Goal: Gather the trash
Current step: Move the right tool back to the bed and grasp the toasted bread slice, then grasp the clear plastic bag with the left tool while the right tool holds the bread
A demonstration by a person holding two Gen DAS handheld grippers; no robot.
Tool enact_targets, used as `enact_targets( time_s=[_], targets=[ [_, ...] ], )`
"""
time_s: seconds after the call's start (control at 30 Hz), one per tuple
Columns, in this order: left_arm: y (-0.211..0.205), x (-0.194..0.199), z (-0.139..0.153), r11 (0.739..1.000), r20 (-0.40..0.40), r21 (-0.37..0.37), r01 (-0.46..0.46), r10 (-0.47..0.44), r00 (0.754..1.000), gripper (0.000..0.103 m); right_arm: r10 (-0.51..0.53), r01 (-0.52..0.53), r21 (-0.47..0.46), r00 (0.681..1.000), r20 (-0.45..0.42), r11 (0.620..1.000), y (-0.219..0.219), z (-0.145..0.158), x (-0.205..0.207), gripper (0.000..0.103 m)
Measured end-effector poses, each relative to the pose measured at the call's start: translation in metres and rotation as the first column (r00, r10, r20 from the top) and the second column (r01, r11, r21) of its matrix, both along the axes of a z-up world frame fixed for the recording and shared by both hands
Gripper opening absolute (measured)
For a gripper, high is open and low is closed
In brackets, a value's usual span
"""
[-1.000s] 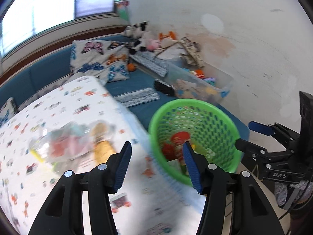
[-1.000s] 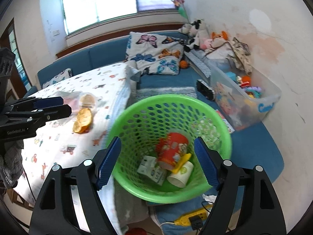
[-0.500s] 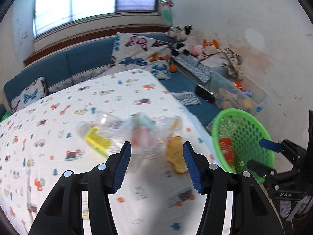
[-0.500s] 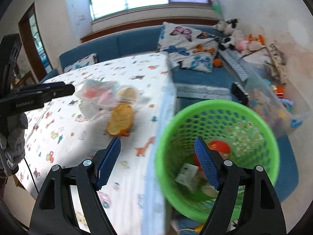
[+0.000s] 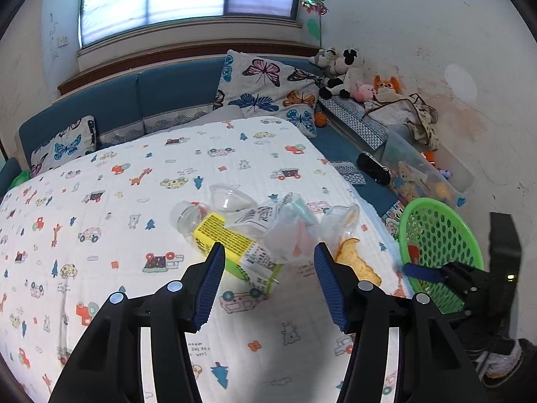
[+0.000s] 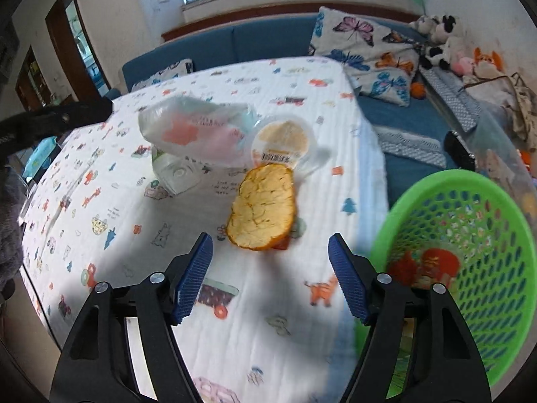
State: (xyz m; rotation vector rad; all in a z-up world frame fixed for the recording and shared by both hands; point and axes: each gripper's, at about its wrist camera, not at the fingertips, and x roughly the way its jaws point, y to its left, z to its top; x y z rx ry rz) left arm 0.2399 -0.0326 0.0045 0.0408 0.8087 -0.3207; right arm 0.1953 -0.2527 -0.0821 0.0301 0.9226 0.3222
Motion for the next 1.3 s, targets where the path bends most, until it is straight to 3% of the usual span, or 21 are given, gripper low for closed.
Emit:
enact_targets(
  time_s=[0.33, 0.57, 0.77, 1.3],
  targets=[
    [0.004, 0.012, -0.010, 1.000, -0.018, -0.007, 0.007, -0.007, 1.000, 0.054, -0.004, 0.003, -0.018, 0.999, -0.047, 1.000, 0.015, -0.025, 0.020, 0.061],
    [-0.002, 0.016, -0.017, 1.000, -0.022, -0.002, 0.018, -0.018, 1.000, 0.054, 0.003, -0.004, -0.080, 1.000, -0.018, 0.997, 0.022, -0.027, 0.019, 0.050],
    [-0.012, 0.020, -0.023, 0.999, -0.022, 0.014, 0.043, -0.043, 0.999, 0.054, 0.002, -0.003, -0.059, 1.000, -0.018, 0.998, 0.016, -0.024, 0.015, 0.043],
    [-0.036, 0.049, -0.038, 0.992, -0.024, 0.090, 0.090, -0.088, 0.996, 0.053, -0.003, 0.003, -0.022, 1.000, -0.021, 1.000, -0.004, -0.016, -0.010, 0.040]
  ],
)
